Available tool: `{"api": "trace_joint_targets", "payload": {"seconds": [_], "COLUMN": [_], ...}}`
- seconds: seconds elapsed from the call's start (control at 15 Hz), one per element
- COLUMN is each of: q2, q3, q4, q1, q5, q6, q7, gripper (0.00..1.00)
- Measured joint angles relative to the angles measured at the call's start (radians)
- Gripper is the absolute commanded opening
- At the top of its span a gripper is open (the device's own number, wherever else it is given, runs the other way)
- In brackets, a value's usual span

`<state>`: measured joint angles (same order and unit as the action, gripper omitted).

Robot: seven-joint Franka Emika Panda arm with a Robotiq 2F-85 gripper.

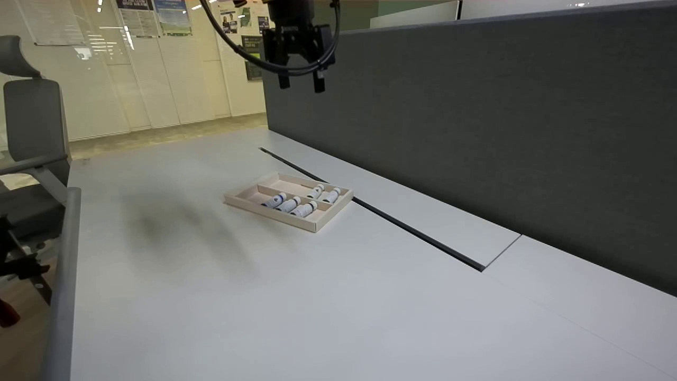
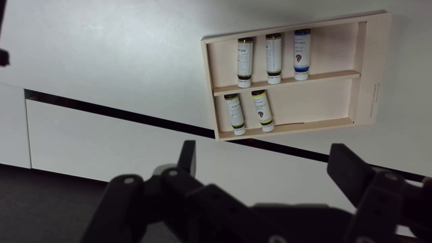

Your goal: Move a bottle from the top segment of the tray to the table

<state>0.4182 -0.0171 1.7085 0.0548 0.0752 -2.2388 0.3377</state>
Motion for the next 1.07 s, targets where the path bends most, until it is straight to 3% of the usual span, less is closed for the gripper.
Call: {"api": "trace_joint_targets", "payload": {"seconds": [0.47,1.07], "q2": [0.022,0.286], "q3": [0.011,0.052], "q4": [-0.027,-0.306], "q1": [0.008,-0.016], "q5": [0.006,-0.026], "q6": [0.001,0.005], "q7": [0.000,-0.002], "gripper": [1.00,1.00]}}
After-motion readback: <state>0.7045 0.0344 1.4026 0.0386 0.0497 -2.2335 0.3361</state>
